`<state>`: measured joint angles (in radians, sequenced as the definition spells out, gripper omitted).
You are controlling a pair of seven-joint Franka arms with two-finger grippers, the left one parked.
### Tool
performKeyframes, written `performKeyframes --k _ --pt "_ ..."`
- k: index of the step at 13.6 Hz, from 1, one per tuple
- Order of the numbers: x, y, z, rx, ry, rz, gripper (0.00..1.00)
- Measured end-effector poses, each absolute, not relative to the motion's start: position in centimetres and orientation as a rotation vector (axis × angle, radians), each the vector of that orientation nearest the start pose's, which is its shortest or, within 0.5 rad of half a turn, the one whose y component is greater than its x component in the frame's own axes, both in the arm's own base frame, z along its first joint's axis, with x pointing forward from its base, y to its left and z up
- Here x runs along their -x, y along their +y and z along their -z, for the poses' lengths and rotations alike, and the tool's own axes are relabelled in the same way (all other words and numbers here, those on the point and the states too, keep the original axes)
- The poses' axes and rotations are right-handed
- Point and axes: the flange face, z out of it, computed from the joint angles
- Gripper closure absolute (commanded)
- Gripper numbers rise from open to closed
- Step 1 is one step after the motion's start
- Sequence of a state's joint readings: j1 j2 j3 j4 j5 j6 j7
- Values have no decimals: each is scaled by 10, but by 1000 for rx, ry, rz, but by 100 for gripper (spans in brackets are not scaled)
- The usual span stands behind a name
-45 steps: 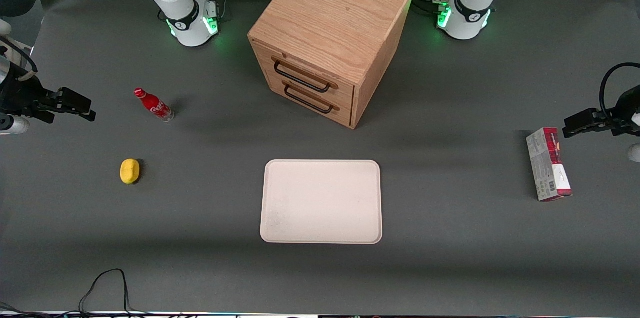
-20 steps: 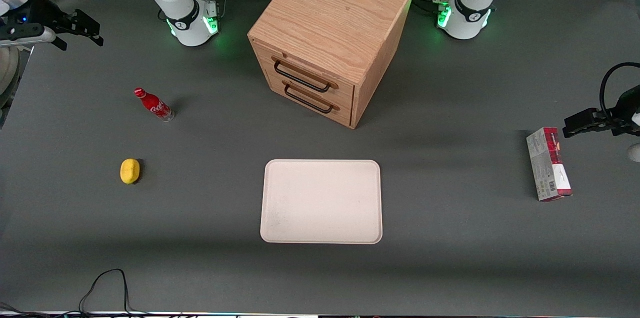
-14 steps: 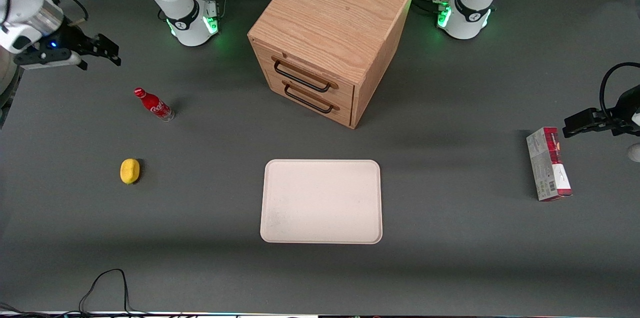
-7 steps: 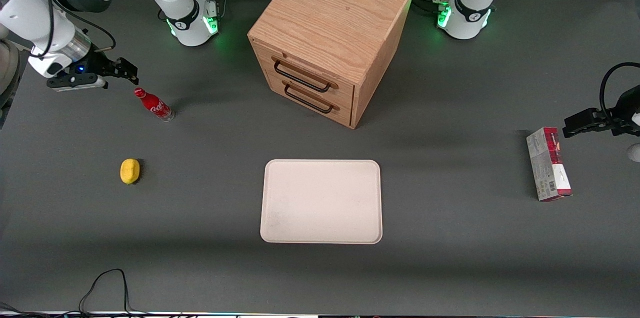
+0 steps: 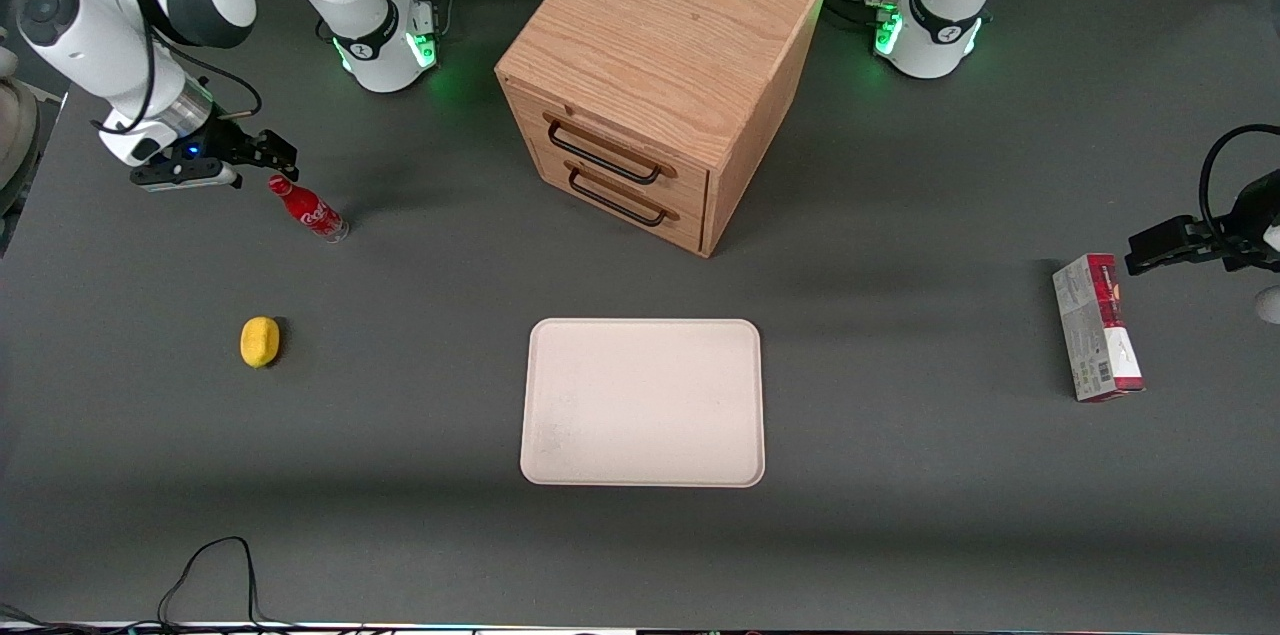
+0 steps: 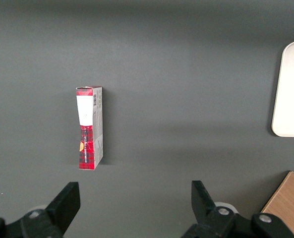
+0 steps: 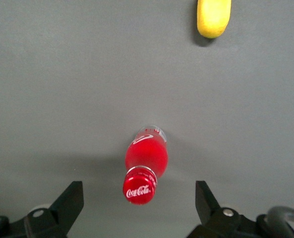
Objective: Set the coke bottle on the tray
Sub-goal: 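Lower the open right gripper over the bottle and close on it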
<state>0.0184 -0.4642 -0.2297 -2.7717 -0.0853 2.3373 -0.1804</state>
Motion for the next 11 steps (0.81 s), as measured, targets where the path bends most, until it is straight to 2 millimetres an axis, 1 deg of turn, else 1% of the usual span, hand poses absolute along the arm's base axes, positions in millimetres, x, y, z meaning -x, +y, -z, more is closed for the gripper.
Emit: performKeyframes --k 2,7,11 --pt "-355 -70 -337 3106 -76 56 0" --pt "-362 -75 -312 3116 -86 49 0" --pt "-362 -79 -308 3113 -77 37 1"
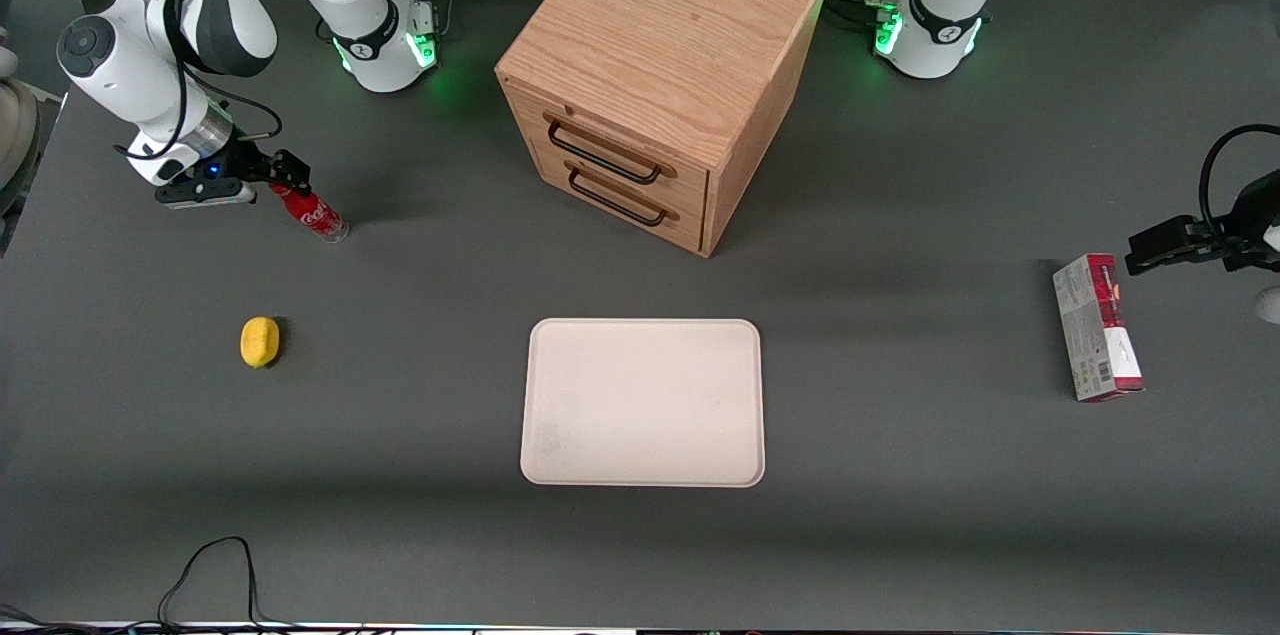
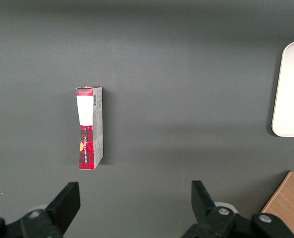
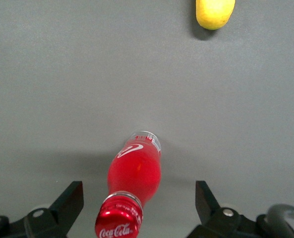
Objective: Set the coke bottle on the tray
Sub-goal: 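Lower the open right gripper over the bottle and close on it, then lift the bottle with the right gripper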
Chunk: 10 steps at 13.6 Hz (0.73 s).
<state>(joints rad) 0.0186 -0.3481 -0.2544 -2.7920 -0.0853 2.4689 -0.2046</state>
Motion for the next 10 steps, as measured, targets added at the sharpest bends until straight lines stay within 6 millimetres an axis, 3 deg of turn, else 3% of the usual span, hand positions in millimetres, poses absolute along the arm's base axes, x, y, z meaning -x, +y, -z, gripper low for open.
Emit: performKeyframes --k 3,5,9,10 --pt "-362 -78 -308 3112 -85 33 51" --pt "-363 -71 -308 3110 -114 29 73" --pt "-364 -68 -309 3110 -129 26 89" --pt "-364 -68 -309 3110 -129 26 89"
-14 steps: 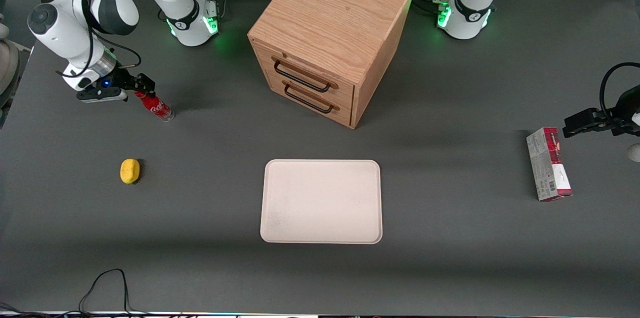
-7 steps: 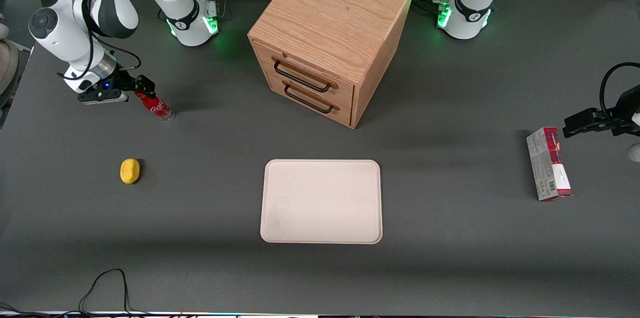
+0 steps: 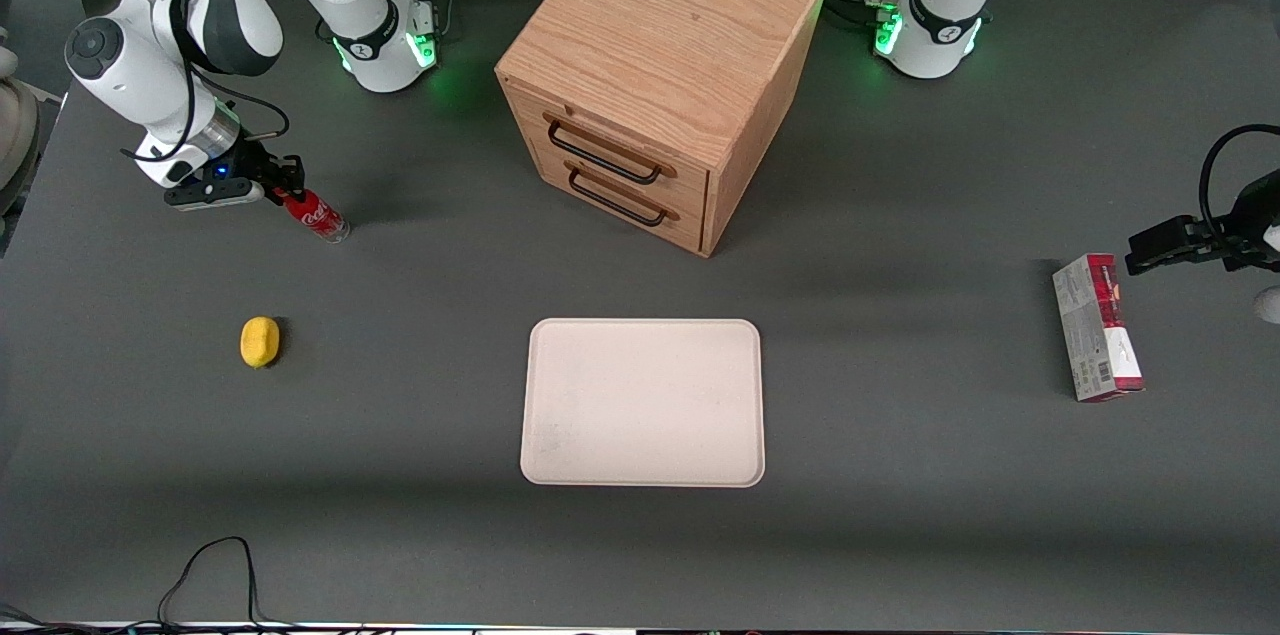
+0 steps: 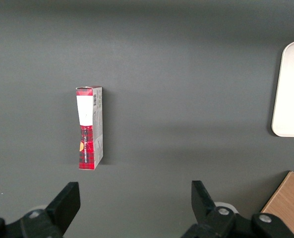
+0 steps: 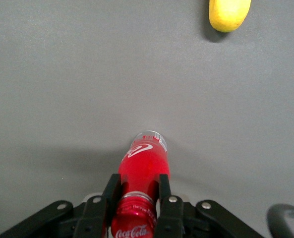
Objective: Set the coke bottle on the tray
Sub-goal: 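Lift the bottle with the right gripper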
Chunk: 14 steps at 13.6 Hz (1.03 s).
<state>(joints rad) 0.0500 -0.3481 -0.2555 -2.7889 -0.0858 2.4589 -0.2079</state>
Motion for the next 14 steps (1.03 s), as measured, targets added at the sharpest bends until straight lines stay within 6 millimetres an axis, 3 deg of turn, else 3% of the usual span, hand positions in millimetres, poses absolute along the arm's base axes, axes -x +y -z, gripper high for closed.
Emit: performKeyframes --k 5,7,10,14 --pt "-365 -69 -312 3107 -129 -13 89" --pt "-376 -73 -334 3105 -127 -56 89" --pt "-402 -81 -402 3107 -128 -85 89" --pt "-432 -71 -530 3119 -193 -71 89"
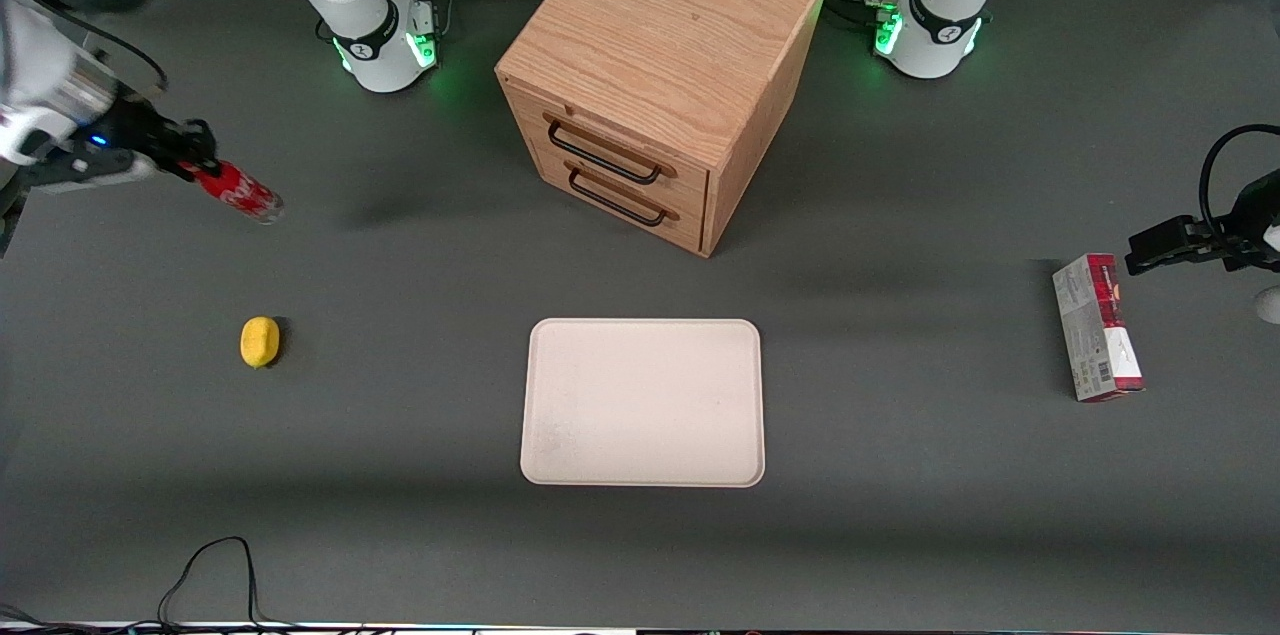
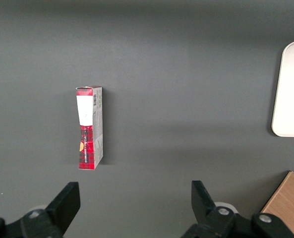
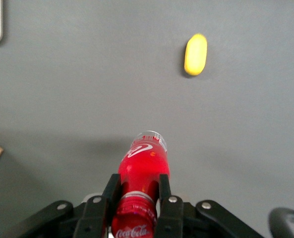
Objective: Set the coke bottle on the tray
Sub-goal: 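Lift the bottle with the right gripper, then carry the bottle with the right gripper over the white tray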
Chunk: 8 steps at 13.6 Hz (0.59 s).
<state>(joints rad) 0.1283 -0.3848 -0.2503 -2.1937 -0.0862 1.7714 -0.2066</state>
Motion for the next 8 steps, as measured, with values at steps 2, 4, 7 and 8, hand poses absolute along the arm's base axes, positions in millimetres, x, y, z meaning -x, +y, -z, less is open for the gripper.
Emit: performKeyframes --k 2,4,7,8 --pt "-435 -72 -591 3126 -195 -53 89" --pt "-436 -72 -634 3133 -191 -49 89" --pt "-455 -67 -654 3140 -190 -46 90" --pt "-471 -58 -655 3137 -209 -42 90"
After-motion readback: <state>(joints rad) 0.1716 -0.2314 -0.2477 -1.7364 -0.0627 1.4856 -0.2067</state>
